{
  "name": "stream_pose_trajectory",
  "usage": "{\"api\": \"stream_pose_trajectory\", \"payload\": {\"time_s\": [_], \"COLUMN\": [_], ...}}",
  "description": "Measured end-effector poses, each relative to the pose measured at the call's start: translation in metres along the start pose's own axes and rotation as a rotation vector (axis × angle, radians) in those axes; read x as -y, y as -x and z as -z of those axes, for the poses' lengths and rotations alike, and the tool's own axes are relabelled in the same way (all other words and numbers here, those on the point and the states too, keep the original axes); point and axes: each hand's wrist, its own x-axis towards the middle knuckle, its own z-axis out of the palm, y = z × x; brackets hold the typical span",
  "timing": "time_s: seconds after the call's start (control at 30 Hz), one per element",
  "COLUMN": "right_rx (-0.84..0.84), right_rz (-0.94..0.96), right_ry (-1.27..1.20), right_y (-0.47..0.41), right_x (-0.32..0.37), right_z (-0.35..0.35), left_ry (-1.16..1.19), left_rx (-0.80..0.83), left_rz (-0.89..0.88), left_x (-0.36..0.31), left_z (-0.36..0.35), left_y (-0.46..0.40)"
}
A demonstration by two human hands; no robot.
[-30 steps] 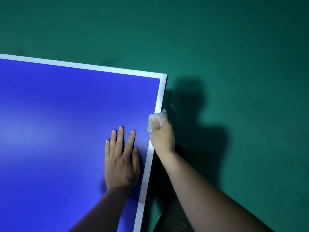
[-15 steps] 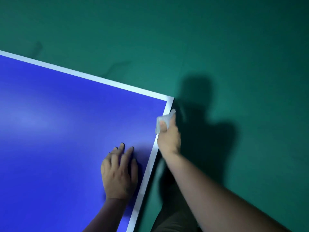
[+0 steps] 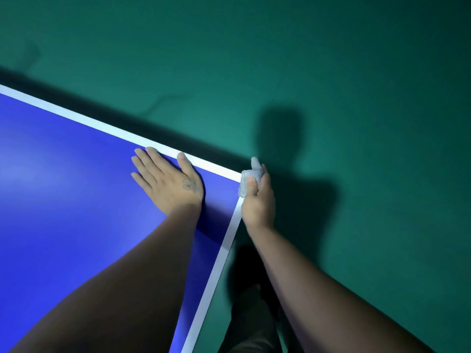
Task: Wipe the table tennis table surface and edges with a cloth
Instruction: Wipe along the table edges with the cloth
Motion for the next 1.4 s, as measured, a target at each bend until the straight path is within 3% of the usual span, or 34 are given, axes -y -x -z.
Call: {"api": "stream_pose_trajectory", "payload": {"time_s": [0.3,0.6,0.77,0.93,1.13,1.23,1.4], "right_rx": [0.419,0.858,0.919,0.956,1.17,1.181,1.183], "right_rz": [0.104,0.135,0.096,0.111,0.395,0.316,0.223], "right_ry": [0.447,0.932,0.885,0.854,1.096,1.03,0.947], "right_y": [-0.068,-0.098,-0.097,-0.095,-0.1,-0.102,-0.111], "right_x": [0.041,0.074,0.071,0.067,0.093,0.112,0.109], "right_z": [0.074,0.062,0.054,0.052,-0.003,-0.055,-0.091], "left_ry": [-0.075,-0.072,-0.036,0.013,-0.065,-0.107,-0.158], "left_rx": [-0.025,-0.021,0.007,-0.074,-0.135,-0.157,-0.112], "left_rz": [-0.004,0.026,0.07,0.107,0.356,0.487,0.474], "left_x": [0.0,-0.001,-0.001,-0.006,-0.011,-0.011,-0.012], "left_z": [-0.001,0.001,0.003,0.007,0.004,0.001,0.0], "left_y": [0.001,0.0,-0.001,0.002,0.002,0.0,-0.001]}}
